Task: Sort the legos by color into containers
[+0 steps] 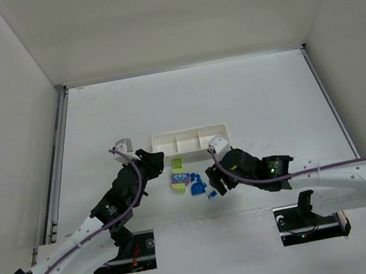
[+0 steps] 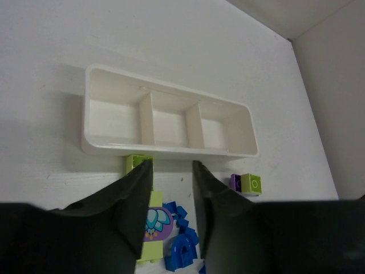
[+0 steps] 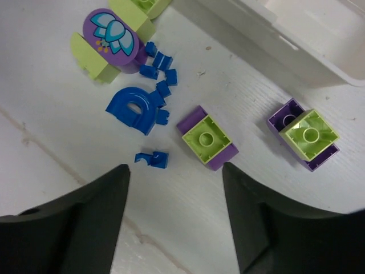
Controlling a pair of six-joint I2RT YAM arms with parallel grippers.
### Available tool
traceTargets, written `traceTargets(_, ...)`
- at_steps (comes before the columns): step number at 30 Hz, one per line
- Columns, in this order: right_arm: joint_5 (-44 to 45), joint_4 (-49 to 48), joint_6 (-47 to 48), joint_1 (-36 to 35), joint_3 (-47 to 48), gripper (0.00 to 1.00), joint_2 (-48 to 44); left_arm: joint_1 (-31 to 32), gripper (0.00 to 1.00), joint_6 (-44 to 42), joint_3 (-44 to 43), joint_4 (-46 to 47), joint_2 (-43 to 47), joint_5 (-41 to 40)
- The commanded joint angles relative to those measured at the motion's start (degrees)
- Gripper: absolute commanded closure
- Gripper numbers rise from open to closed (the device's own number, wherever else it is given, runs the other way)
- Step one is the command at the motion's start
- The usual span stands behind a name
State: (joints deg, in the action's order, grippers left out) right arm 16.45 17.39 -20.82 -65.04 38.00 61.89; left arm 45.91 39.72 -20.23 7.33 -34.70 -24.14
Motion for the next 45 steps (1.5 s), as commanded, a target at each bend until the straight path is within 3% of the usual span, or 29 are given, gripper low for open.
traceTargets(1, -0.4, -2.4, 6.0, -0.2, 3.4, 0.23, 3.4, -1.5, 0.74, 0.3, -0.8, 2.1, -0.4, 2.9)
traceTargets(4, -2.5, -2.8, 8.1, 0.4, 4.3, 0.22, 5.6, -1.7, 0.74, -0.3, -1.8, -0.5, -0.4, 5.1)
traceTargets(10, -3.8, -5.1, 10.5, 4.6, 3.9, 0.23, 8.3, -0.5, 0.56, 0.0, -1.4, -3.7, 1.7, 7.1)
traceTargets(17, -4.8, -6.4, 11.1, 5.0, 4.2, 0.25, 13.5, 0.9, 0.53, 0.2, -1.9, -6.9, 1.6, 8.2)
traceTargets(24, -5.1, -8.5, 11.2, 6.2, 3.6, 0.33, 15.3, 0.7, 0.52, 0.1, -3.0, -7.0, 0.9, 9.0)
traceTargets(30, -5.1, -9.5, 11.0, 6.7, 3.0, 0.51, 16.9, 0.7, 0.52, 0.6, -2.5, -6.9, 0.8, 9.7)
traceTargets(38, -3.4, -9.1, 10.9, 6.5, 2.3, 0.42, 16.5, -0.3, 0.51, 0.8, -2.8, -6.7, 0.3, 10.6)
traceTargets(42, -3.4, -8.9, 10.7, 6.5, 2.0, 0.43, 16.3, -0.3, 0.51, 1.2, -2.1, -5.8, 0.4, 11.0)
traceTargets(45, -3.3, -9.2, 10.5, 6.4, 1.6, 0.53, 16.2, -0.5, 0.51, 1.2, -2.8, -6.1, 0.2, 11.5)
